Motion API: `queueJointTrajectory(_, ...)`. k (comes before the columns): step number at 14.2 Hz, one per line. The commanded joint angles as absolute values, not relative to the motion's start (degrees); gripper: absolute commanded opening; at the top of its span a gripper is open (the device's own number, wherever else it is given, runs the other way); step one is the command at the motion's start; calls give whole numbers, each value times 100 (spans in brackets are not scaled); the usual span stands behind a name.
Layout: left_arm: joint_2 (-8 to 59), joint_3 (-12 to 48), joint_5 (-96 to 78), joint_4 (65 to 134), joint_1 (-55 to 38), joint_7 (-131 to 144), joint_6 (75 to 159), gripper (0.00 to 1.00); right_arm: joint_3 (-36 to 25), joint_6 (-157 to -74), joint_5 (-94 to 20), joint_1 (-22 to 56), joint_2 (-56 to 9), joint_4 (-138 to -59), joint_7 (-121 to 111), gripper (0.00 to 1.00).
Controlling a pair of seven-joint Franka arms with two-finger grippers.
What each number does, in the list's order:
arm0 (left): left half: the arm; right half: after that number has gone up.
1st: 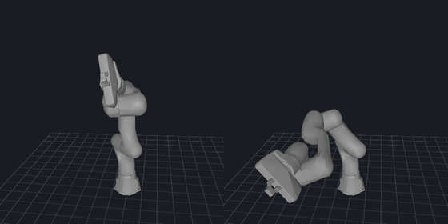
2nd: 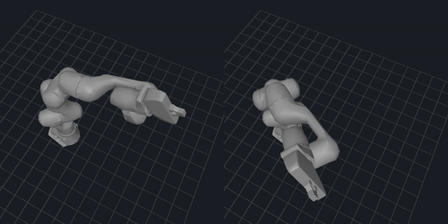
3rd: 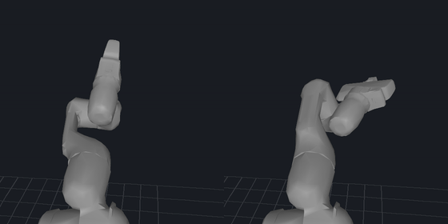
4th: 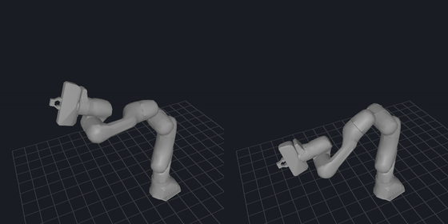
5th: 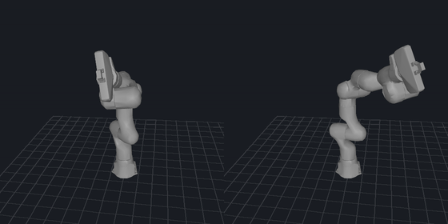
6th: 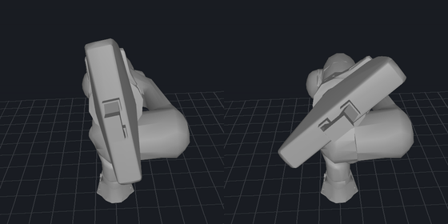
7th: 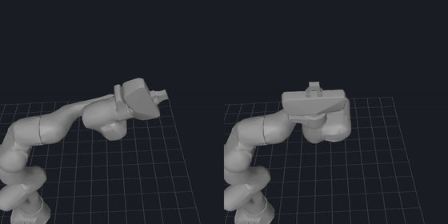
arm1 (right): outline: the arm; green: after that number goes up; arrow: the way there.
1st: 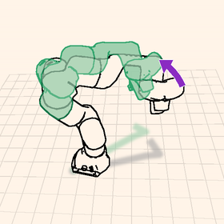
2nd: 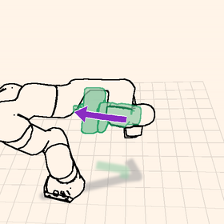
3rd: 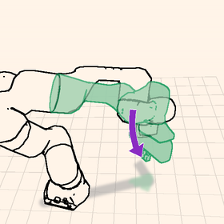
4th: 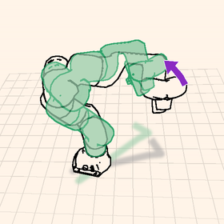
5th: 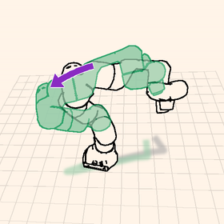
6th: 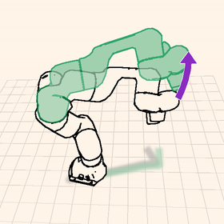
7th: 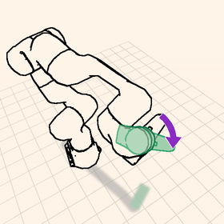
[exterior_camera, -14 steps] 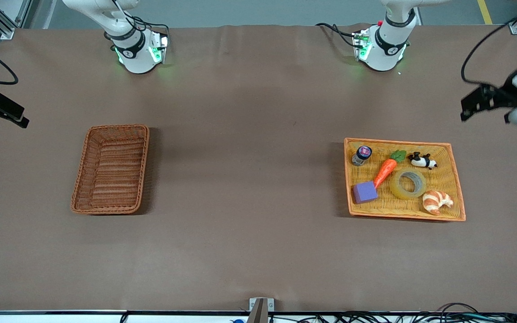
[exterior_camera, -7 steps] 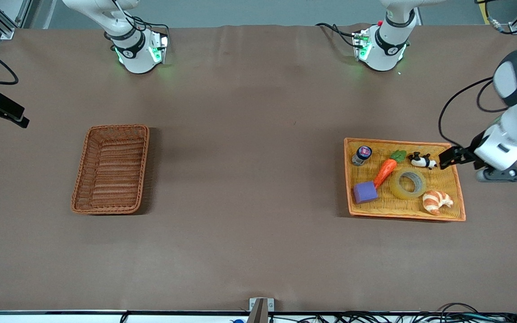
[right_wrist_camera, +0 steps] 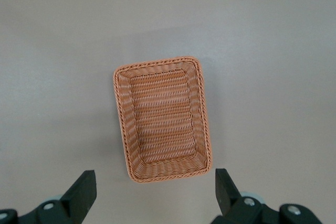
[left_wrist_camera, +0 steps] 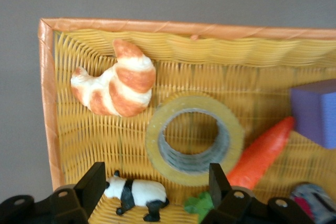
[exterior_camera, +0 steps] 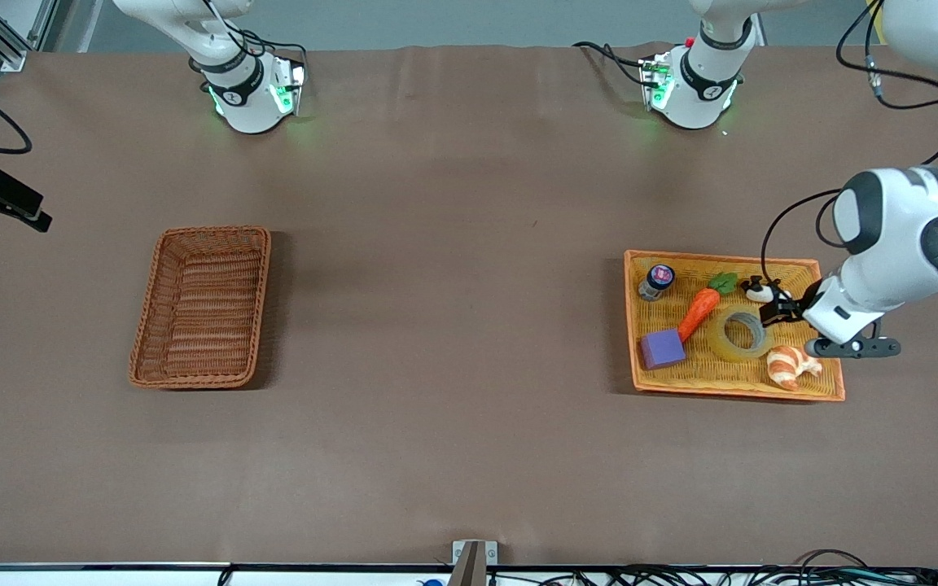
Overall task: Move tape to another basket
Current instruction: 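Reach the left gripper into the yellow tray and grasp the tape roll, then lift the tape roll with the left gripper and set it mid-table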
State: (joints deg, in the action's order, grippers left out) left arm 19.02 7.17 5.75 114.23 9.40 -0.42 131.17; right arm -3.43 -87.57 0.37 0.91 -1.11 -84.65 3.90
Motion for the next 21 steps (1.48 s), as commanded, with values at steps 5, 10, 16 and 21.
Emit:
queueJointTrajectory(5,2566,756,738,11364,1072,-35,13377,72,-290,-8771,79,35,-35,-8543,448,100)
queueJointTrajectory(10,2725,765,738,11303,1037,-9,13377,38,-290,-8754,79,53,-35,-8552,448,100)
queueJointTrajectory(16,2401,817,747,11136,1002,-53,13289,2,-290,-8736,79,35,-26,-8552,448,100)
queueJointTrajectory(21,1828,1465,738,10304,817,288,11958,1,-299,-8754,79,44,-35,-8552,448,100)
